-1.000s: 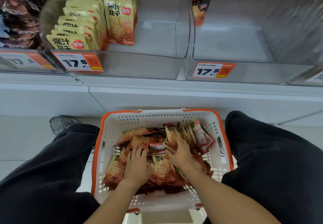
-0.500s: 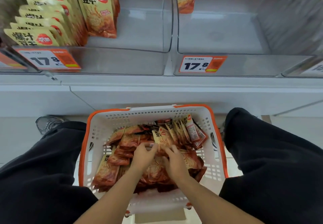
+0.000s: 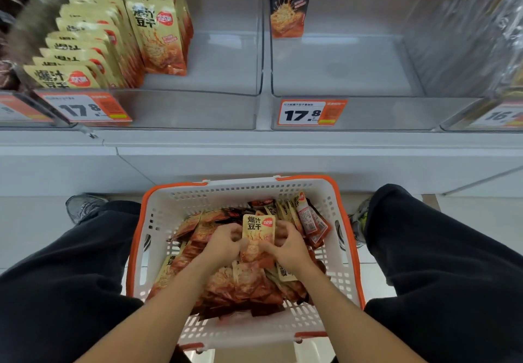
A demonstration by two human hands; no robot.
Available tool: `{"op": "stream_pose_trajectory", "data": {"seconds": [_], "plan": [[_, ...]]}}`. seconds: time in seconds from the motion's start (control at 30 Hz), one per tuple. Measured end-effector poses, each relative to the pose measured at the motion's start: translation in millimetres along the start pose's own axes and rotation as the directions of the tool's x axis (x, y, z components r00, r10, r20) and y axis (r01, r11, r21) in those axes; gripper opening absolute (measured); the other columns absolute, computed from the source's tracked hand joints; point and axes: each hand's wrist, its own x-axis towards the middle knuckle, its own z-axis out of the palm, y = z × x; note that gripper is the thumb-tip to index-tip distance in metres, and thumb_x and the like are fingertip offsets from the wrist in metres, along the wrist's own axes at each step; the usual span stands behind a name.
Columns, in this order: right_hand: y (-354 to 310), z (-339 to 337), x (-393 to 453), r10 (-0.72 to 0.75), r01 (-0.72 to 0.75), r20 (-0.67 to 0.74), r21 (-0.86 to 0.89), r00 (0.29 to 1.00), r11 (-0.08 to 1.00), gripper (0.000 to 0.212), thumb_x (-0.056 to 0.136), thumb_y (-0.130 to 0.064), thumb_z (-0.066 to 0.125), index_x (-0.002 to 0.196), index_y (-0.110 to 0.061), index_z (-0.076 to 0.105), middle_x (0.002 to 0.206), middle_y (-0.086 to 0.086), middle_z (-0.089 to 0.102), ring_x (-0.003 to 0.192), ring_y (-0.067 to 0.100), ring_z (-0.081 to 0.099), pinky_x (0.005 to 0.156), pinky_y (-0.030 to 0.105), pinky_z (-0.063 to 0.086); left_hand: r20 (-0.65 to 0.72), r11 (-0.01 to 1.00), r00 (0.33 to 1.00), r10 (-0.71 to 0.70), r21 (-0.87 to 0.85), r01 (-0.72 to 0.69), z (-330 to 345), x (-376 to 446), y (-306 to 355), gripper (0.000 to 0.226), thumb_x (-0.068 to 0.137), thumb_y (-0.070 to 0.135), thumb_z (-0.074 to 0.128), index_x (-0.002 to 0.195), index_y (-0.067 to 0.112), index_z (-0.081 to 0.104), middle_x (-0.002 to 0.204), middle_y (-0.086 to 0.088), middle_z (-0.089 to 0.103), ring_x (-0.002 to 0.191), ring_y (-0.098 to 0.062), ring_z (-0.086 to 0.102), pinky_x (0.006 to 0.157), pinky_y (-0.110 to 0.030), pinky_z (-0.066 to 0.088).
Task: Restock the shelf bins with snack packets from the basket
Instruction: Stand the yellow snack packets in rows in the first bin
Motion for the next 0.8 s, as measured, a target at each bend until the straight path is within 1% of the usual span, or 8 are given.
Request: {"op": "stream_pose_trajectory", "data": {"seconds": [0.1, 0.23, 0.4, 0.5, 0.6, 0.7, 0.73, 0.8], "plan": [[-29.0, -3.0, -3.1, -0.072, 0.071, 0.067, 0.028, 0.995, 0.997, 0.031, 0.08, -0.012, 0.083, 0.102, -0.02, 0.063, 0.099, 0.0, 0.073, 0.091, 0.016, 0.071, 0.074, 0.031, 0.061, 0.045, 0.988, 0.991, 0.127, 0.084, -0.13, -35.0, -9.8, 25.1, 0.016, 0.096, 0.018, 0.061, 0.112, 0.017, 0.063, 0.11, 0.0, 0.07, 0.094, -0.014, 0.066, 0.078, -0.032, 0.055], [-72.8, -2.2, -12.8, -0.165, 0.157, 0.063, 0.114, 0.984, 0.981, 0.035, 0.078, -0.006, 0.083, 0.11, -0.011, 0.068, 0.097, 0.002, 0.076, 0.086, 0.015, 0.073, 0.068, 0.033, 0.061, 0.044, 0.941, 0.963, 0.265, 0.205, -0.269, -79.9, -23.5, 54.5, 0.013, 0.091, 0.027, 0.068, 0.103, 0.021, 0.067, 0.099, 0.01, 0.072, 0.092, -0.008, 0.067, 0.086, -0.04, 0.055], [-124.5, 1.2, -26.5, -0.304, 0.3, 0.042, 0.077, 0.952, 0.951, 0.034, 0.077, -0.018, 0.086, 0.107, -0.023, 0.071, 0.098, -0.006, 0.077, 0.091, 0.015, 0.073, 0.079, 0.038, 0.061, 0.045, 0.896, 0.919, 0.392, 0.207, -0.392, -129.5, -39.1, 86.4, 0.013, 0.092, 0.02, 0.069, 0.104, 0.017, 0.066, 0.104, 0.011, 0.072, 0.099, -0.002, 0.067, 0.093, -0.034, 0.054], [-151.2, 8.9, -39.2, -0.31, 0.294, 0.118, 0.139, 0.943, 0.946, 0.027, 0.083, -0.01, 0.079, 0.107, -0.017, 0.068, 0.1, 0.001, 0.076, 0.093, 0.024, 0.072, 0.077, 0.043, 0.062, 0.023, 0.865, 0.883, 0.469, 0.188, -0.464, -157.4, -47.3, 90.8, 0.009, 0.093, 0.007, 0.066, 0.099, 0.012, 0.063, 0.098, 0.006, 0.074, 0.096, -0.011, 0.069, 0.092, -0.042, 0.054], [-179.1, 21.2, -50.8, -0.353, 0.348, 0.106, 0.061, 0.93, 0.935, 0.024, 0.084, -0.017, 0.08, 0.104, -0.016, 0.067, 0.093, 0.003, 0.076, 0.081, 0.025, 0.073, 0.075, 0.048, 0.061, -0.067, 0.841, 0.846, 0.529, 0.177, -0.512, -174.6, -59.5, 89.8, 0.006, 0.092, 0.012, 0.066, 0.091, 0.013, 0.06, 0.089, -0.001, 0.071, 0.09, -0.023, 0.068, 0.084, -0.05, 0.053], [-211.9, 31.1, -58.8, -0.474, 0.467, 0.003, -0.176, 0.881, 0.867, 0.018, 0.084, -0.026, 0.079, 0.093, -0.027, 0.063, 0.086, -0.007, 0.075, 0.072, 0.012, 0.072, 0.07, 0.042, 0.061, -0.189, 0.789, 0.766, 0.615, 0.158, -0.594, -183.1, -70.9, 91.9, 0.005, 0.09, 0.022, 0.061, 0.092, 0.018, 0.059, 0.084, 0.002, 0.069, 0.082, -0.017, 0.066, 0.079, -0.042, 0.053], [-225.6, 32.3, -61.3, -0.545, 0.52, -0.02, -0.27, 0.838, 0.81, 0.019, 0.083, -0.027, 0.078, 0.089, -0.028, 0.06, 0.085, -0.01, 0.074, 0.074, 0.006, 0.071, 0.069, 0.036, 0.06, -0.25, 0.763, 0.722, 0.645, 0.172, -0.623, -185.6, -75.6, 94.1, 0.004, 0.093, 0.024, 0.062, 0.093, 0.022, 0.059, 0.085, 0.007, 0.07, 0.082, -0.008, 0.065, 0.08, -0.035, 0.053], [-256.6, 30.3, -64.3, -0.677, 0.611, -0.054, -0.382, 0.734, 0.693, 0.022, 0.083, -0.025, 0.079, 0.088, -0.026, 0.058, 0.087, -0.012, 0.074, 0.077, -0.001, 0.07, 0.067, 0.026, 0.057, -0.426, 0.711, 0.584, 0.691, 0.253, -0.657, -194.3, -84.3, 100.5, 0.008, 0.095, 0.028, 0.065, 0.097, 0.028, 0.057, 0.093, 0.017, 0.066, 0.091, 0.006, 0.058, 0.082, -0.013, 0.045]]}}
